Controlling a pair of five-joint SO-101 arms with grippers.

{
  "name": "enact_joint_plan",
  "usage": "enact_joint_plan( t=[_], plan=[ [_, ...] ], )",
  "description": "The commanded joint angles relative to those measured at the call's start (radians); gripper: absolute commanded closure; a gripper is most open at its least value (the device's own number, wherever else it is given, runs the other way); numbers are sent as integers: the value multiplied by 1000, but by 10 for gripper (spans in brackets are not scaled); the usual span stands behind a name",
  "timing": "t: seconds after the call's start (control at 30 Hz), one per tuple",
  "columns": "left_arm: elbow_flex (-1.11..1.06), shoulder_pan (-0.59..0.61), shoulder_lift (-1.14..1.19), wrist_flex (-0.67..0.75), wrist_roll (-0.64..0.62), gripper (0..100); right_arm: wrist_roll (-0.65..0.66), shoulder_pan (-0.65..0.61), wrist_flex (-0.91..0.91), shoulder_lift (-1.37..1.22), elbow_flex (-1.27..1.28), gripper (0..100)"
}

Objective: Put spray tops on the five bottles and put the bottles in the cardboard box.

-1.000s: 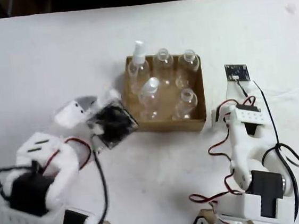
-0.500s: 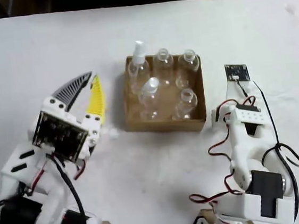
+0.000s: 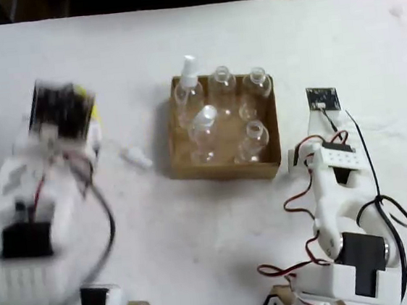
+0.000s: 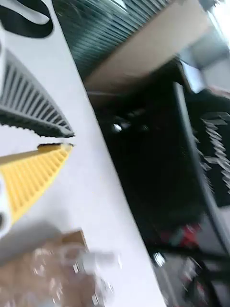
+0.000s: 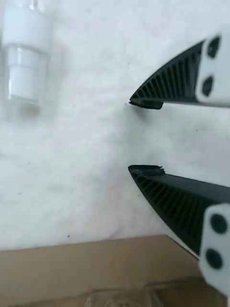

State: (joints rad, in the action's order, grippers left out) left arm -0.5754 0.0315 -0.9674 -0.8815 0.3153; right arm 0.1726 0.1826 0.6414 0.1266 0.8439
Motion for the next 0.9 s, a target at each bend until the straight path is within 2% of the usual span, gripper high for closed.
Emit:
enact_joint_plan(
  t=[0.0,0.2,0.4,0.47,0.67,0.77,0.87],
  plan=[
    [91,81,351,100,272,980,11,-7,-16,4,-38,825],
    [259,64,662,-173,562,976,11,-7,-15,4,-38,825],
    [221,21,825,-242,1010,976,12,-7,-15,2,-40,825],
    [196,19,860,-239,1092,976,12,-7,-15,2,-41,825],
    [186,24,914,-170,1092,953,12,-8,-16,1,-43,825],
    [172,19,935,-107,996,886,12,-8,-16,1,-43,824],
    [181,22,967,14,867,873,12,-8,-18,1,-43,824]
  ],
)
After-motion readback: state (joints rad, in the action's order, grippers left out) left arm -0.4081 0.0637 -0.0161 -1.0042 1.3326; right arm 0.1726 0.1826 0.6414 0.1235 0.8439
